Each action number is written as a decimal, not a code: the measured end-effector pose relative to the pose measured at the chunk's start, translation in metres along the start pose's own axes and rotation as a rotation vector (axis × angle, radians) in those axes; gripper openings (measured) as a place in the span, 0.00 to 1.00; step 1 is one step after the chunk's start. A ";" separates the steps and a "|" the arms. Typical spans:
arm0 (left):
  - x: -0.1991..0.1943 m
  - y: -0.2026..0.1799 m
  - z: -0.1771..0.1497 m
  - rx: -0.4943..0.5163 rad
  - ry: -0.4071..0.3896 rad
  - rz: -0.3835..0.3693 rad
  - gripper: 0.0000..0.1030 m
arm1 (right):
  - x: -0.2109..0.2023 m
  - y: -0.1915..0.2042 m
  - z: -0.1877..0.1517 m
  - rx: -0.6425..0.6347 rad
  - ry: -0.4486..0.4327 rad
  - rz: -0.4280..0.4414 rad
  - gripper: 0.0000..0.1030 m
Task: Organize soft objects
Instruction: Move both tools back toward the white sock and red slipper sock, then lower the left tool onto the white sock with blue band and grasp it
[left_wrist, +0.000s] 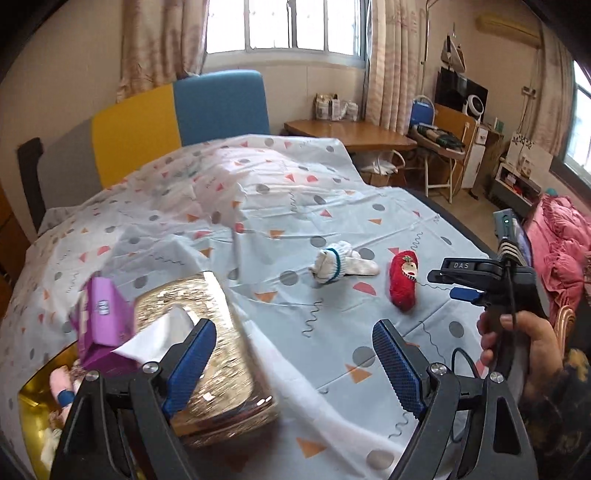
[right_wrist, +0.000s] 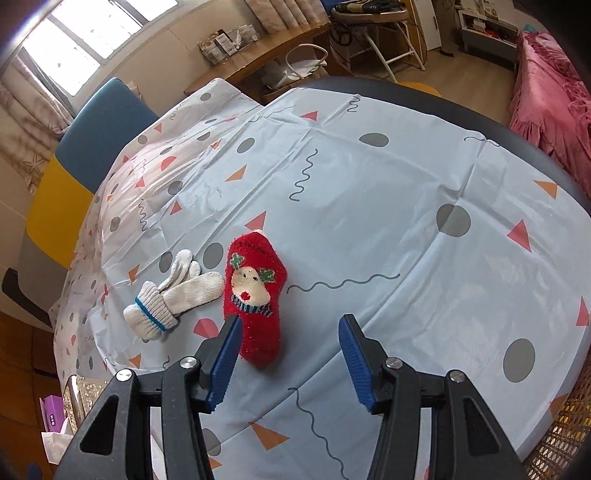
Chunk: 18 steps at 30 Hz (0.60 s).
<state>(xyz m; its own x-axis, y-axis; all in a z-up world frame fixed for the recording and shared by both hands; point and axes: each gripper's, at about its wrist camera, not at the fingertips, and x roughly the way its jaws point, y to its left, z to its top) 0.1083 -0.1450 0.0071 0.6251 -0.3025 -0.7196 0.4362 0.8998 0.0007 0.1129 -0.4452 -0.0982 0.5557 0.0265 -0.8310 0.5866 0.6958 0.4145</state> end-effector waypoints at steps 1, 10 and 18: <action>0.011 -0.004 0.004 0.001 0.021 0.003 0.85 | 0.001 -0.001 0.000 0.009 0.005 0.001 0.53; 0.109 -0.018 0.030 -0.033 0.168 0.027 0.82 | 0.001 -0.008 0.002 0.064 0.030 0.026 0.53; 0.172 -0.023 0.055 -0.041 0.226 0.071 0.84 | 0.001 -0.006 0.002 0.069 0.046 0.059 0.53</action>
<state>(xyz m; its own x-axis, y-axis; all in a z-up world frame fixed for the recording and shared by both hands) 0.2416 -0.2352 -0.0786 0.4902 -0.1643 -0.8560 0.3669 0.9297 0.0316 0.1111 -0.4507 -0.1007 0.5640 0.1003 -0.8197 0.5936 0.6408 0.4869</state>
